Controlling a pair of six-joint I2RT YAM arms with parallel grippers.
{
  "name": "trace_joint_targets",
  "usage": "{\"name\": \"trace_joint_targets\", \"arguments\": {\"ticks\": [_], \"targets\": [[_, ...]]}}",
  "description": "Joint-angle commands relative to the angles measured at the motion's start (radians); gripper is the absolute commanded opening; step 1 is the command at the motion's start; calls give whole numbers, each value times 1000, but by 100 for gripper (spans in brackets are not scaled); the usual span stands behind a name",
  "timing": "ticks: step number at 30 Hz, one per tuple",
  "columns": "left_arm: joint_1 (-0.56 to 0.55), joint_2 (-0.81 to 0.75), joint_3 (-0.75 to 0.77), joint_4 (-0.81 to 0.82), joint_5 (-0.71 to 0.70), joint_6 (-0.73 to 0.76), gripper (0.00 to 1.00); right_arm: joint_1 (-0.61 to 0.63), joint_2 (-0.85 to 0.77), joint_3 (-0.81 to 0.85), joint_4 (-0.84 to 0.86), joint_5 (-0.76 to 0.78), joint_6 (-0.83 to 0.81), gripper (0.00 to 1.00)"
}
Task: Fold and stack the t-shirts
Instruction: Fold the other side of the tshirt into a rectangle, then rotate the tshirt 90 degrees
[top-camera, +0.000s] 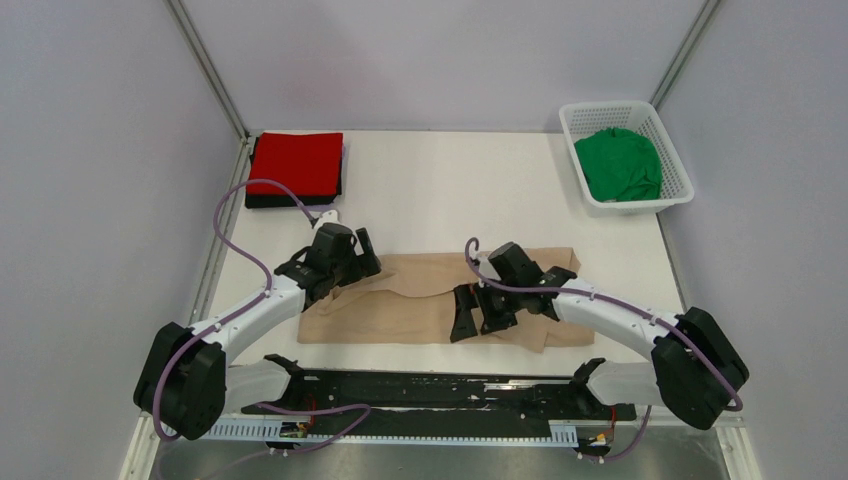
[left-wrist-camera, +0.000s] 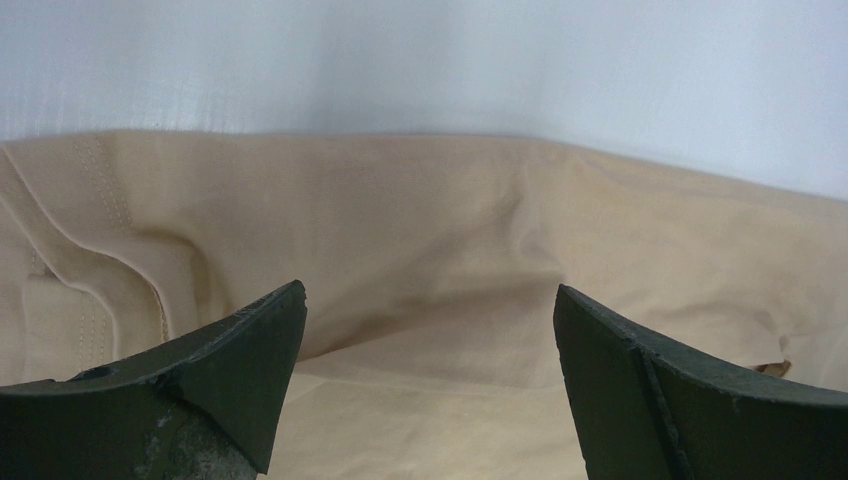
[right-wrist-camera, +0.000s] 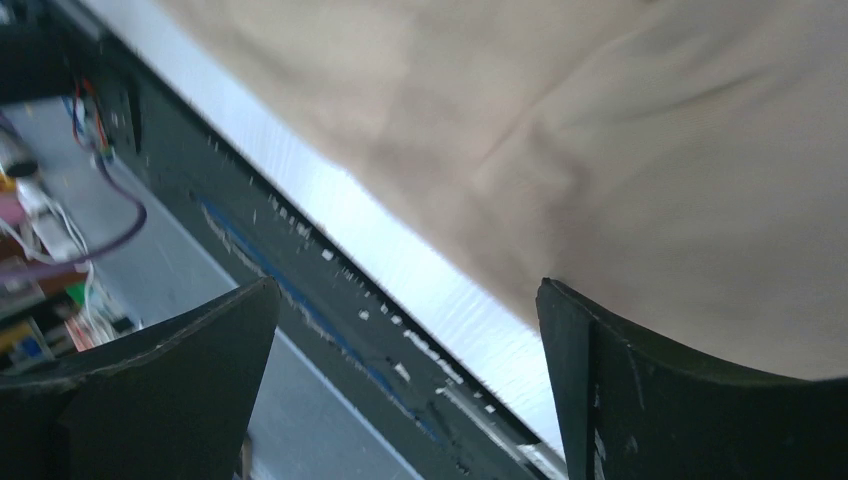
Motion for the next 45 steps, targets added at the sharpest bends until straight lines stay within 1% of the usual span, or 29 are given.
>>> {"name": "trace_joint_targets", "arguments": {"ticks": [1, 3, 7, 8, 9, 10, 11, 12, 15, 17, 19, 22, 24, 27, 30, 34, 37, 41, 45], "targets": [[7, -34, 50, -3, -17, 39, 100, 61, -131, 54, -54, 64, 45, 100], [7, -42, 61, -3, 10, 65, 100, 40, -172, 69, -87, 186, 90, 100], [5, -31, 104, 15, 149, 143, 100, -64, -241, 58, -131, 325, 226, 100], [5, -25, 110, 27, 225, 155, 100, -109, -252, 41, -139, 336, 266, 100], [4, -11, 119, 34, 259, 171, 100, -156, -262, 20, -145, 333, 306, 100], [1, 0, 121, 57, 322, 173, 100, -204, -268, -7, -148, 319, 339, 100], [-2, 24, 116, 76, 350, 173, 100, -254, -272, -36, -148, 300, 364, 100], [-12, 37, 112, 115, 397, 174, 100, -298, -273, -63, -147, 286, 389, 100], [-46, 133, 112, 152, 425, 177, 100, -420, -249, -139, -115, 245, 427, 100], [-59, 195, 121, 147, 432, 183, 100, -474, -217, -174, -79, 222, 430, 100], [-61, 241, 106, 153, 433, 176, 100, -519, -173, -194, -41, 231, 427, 100], [-62, 261, 50, 190, 448, 161, 100, -572, -86, -188, 26, 281, 419, 100], [-64, 250, -4, 210, 460, 151, 100, -599, -3, -148, 82, 297, 396, 100], [-80, 219, -77, 216, 475, 128, 100, -621, 145, -46, 158, 294, 349, 100], [-112, 185, -119, 237, 486, 95, 100, -622, 325, 96, 228, 260, 307, 100], [-161, 164, -134, 240, 503, 50, 100, -625, 595, 365, 237, 204, 247, 100], [-218, 174, -124, 308, 501, 10, 100, -624, 806, 601, 192, 139, 209, 100], [-295, 256, -78, 405, 499, -44, 100, -623, 1008, 882, 147, 72, 198, 99], [-364, 383, -6, 432, 450, -106, 100, -617, 1164, 1137, 130, -18, 166, 98]]}}
